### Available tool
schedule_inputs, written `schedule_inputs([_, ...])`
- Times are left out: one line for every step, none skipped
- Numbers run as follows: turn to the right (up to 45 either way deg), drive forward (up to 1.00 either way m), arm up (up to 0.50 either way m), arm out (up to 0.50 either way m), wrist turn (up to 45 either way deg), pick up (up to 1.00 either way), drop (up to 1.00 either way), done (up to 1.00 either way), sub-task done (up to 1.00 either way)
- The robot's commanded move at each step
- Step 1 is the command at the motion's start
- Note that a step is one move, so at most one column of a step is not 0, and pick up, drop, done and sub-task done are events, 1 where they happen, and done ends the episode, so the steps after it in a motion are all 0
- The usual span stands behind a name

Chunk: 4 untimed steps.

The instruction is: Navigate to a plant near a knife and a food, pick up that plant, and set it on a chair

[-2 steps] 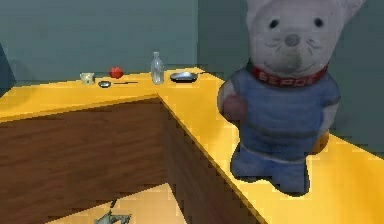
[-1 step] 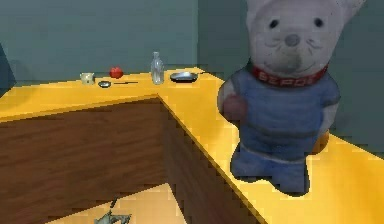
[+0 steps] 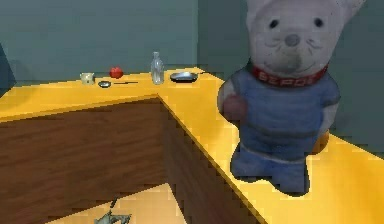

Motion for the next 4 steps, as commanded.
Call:
schedule_inputs([0.0, 0.00, 0.00, 0.00, 45.0, 0.00, 0.00, 0.00, 0.00])
schedule_inputs([0.0, 0.00, 0.00, 0.00, 45.0, 0.00, 0.00, 0.00, 0.00])
schedule_inputs([0.0, 0.00, 0.00, 0.00, 45.0, 0.00, 0.00, 0.00, 0.00])
schedule_inputs([0.0, 0.00, 0.00, 0.00, 45.0, 0.00, 0.00, 0.00, 0.00])
